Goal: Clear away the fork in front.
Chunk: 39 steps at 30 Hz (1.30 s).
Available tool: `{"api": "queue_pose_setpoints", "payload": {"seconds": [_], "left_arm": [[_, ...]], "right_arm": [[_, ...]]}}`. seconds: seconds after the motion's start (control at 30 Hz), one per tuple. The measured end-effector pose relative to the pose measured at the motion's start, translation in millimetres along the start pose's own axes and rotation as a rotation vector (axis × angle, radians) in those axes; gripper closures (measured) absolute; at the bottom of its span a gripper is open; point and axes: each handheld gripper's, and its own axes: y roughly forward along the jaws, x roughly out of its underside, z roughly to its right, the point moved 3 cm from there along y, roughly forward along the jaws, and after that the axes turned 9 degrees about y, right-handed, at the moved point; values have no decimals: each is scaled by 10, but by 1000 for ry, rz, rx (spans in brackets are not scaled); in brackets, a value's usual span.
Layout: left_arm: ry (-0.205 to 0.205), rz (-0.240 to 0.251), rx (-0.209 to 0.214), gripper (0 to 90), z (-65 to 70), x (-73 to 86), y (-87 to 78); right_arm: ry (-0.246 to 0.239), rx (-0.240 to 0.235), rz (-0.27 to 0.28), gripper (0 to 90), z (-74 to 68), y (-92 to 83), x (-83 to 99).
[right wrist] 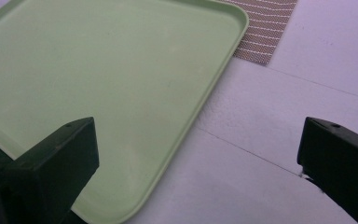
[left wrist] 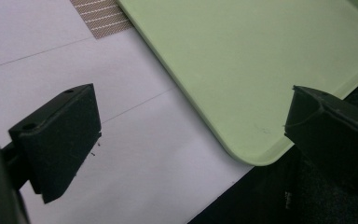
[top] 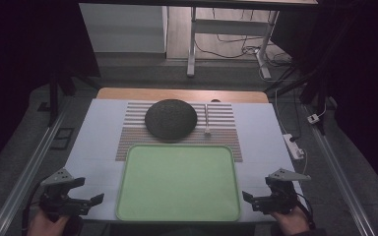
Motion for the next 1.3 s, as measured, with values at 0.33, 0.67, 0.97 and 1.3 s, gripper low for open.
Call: {"api": "queue_pose_setpoints", "payload": {"seconds": [0.33,0.67,0.97,1.3], "left_arm": [[-12,9,8,34,-17,4,-8],[-14,16,29,17,-20,6,-9],[-13,12,39,3,-25,6,-3],[-12,11,37,4,-23,7,-3]], "right_arm": [[-14,-8,-8,0,-13,7,-6],[-60,3,19,0,-40,18,-55],[-70,-26,2,0,-93,87,-111],[-75,-26,16,0,-109,163,-174]]}}
